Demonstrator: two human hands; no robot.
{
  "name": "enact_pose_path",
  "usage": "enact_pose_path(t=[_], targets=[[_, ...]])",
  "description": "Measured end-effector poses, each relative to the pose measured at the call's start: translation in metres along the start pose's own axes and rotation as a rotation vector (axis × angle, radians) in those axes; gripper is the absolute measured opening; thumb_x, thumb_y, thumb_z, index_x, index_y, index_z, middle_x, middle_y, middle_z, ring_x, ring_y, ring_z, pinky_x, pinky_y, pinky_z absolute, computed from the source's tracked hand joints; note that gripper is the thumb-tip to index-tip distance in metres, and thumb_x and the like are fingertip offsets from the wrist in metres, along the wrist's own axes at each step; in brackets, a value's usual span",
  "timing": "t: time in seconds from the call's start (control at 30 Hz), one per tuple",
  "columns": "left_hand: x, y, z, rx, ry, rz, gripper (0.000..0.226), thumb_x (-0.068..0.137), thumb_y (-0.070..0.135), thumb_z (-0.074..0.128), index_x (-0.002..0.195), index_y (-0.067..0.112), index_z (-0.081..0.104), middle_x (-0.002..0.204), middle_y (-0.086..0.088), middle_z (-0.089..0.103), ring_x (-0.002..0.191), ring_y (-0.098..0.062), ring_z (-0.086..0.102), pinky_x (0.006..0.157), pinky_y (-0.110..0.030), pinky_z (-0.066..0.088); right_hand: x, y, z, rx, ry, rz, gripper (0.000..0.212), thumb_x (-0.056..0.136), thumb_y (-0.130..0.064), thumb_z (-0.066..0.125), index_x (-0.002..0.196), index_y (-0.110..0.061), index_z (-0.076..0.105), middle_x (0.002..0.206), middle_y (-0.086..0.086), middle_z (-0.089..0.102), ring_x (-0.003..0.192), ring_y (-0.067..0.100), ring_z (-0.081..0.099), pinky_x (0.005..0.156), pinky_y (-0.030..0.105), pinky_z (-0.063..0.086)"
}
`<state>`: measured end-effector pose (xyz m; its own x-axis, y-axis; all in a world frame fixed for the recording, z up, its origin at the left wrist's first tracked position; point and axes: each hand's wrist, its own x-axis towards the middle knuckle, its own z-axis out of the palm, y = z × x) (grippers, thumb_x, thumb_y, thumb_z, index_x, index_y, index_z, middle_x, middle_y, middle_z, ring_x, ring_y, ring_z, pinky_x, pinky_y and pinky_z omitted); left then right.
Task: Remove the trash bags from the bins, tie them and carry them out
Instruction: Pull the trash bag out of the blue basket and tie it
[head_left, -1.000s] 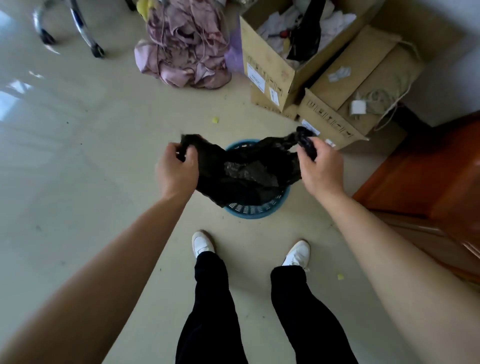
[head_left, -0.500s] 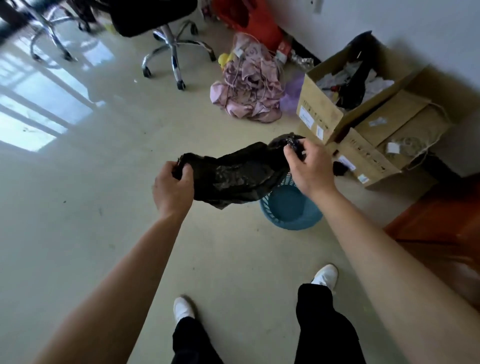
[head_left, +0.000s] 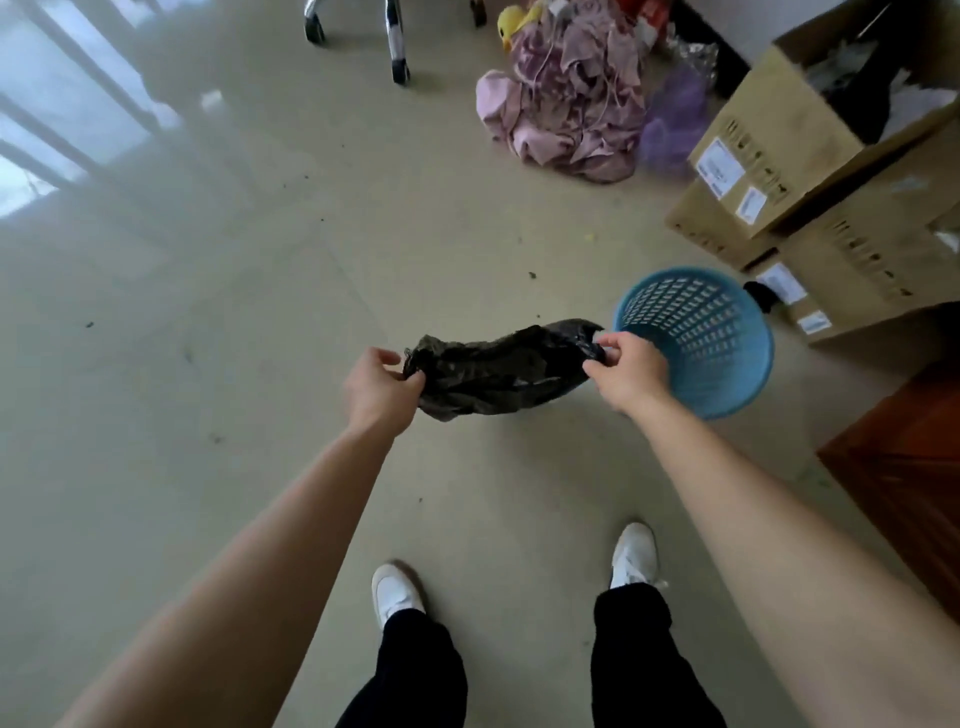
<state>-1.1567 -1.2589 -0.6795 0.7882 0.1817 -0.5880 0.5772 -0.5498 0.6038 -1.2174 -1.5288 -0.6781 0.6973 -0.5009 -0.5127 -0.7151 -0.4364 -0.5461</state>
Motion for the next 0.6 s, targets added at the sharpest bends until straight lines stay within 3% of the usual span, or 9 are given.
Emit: enact_pose_path(t=[0.1,0.23,0.33,0.4,0.47,0.53,0.6], targets=[[0.027,-0.044,0.016,0.044,0.000,-0.028,0.026,0.082,0.019,0.070,0.104,0.022,0.056,0.098,-0.007,0.071,0.086,-0.031,0.070,0.073,-0.042,0.060,0.020,0.018,0.043,-0.047,-0.035,-0.048,0.038,0.088,-0.016,0.068,0.126,-0.015,0.064,0.118,0.005,0.072,0.112,0.020,0.065,0.100,0.029,0.045],[0.053,-0.072,0.037,0.050,0.105,0.109,0.021,0.086,0.020,0.067,0.104,0.025,0.056,0.094,0.001,0.068,0.089,-0.026,0.070,0.079,-0.043,0.060,0.048,0.032,0.081,-0.018,0.009,-0.141,0.042,0.089,-0.018,0.068,0.130,-0.014,0.060,0.106,-0.002,0.067,0.101,0.018,0.067,0.095,0.028,0.048],[0.057,-0.071,0.046,-0.073,0.245,0.218,0.025,0.088,0.028,0.067,0.110,0.026,0.057,0.094,0.008,0.067,0.085,-0.012,0.069,0.078,-0.039,0.060,0.055,0.028,0.090,0.141,0.092,-0.221,0.061,0.087,-0.024,0.073,0.142,-0.015,0.047,0.118,-0.003,0.056,0.094,0.009,0.064,0.092,0.026,0.052],[0.058,-0.074,0.052,-0.151,0.346,0.266,0.049,0.086,0.040,0.071,0.127,0.023,0.050,0.107,0.009,0.062,0.091,-0.007,0.066,0.083,-0.032,0.056,0.052,0.034,0.097,0.256,0.150,-0.273,0.088,0.080,-0.039,0.079,0.150,-0.015,0.032,0.134,0.002,0.044,0.107,0.010,0.060,0.095,0.026,0.050],[0.063,-0.090,0.066,-0.168,0.423,0.280,0.084,0.081,0.058,0.071,0.147,0.021,0.033,0.131,0.003,0.048,0.109,-0.011,0.056,0.095,-0.028,0.047,0.053,0.052,0.113,0.236,0.142,-0.298,0.118,0.071,-0.060,0.079,0.156,-0.013,0.012,0.153,0.008,0.025,0.136,0.020,0.039,0.113,0.032,0.036],[0.069,-0.124,0.087,-0.120,0.400,0.231,0.111,0.076,0.075,0.063,0.157,0.021,0.011,0.150,-0.003,0.030,0.136,-0.019,0.036,0.117,-0.038,0.030,0.053,0.085,0.138,0.129,0.057,-0.279,0.136,0.065,-0.077,0.071,0.157,-0.014,-0.006,0.164,0.010,0.001,0.152,0.023,0.007,0.124,0.038,0.011],[0.078,-0.164,0.112,-0.058,0.289,0.157,0.122,0.071,0.084,0.058,0.158,0.025,-0.006,0.163,-0.003,0.010,0.151,-0.025,0.006,0.124,-0.048,0.006,0.062,0.121,0.166,0.032,-0.031,-0.255,0.141,0.062,-0.085,0.064,0.156,-0.016,-0.015,0.166,0.005,-0.012,0.153,0.019,-0.010,0.124,0.039,0.000]])
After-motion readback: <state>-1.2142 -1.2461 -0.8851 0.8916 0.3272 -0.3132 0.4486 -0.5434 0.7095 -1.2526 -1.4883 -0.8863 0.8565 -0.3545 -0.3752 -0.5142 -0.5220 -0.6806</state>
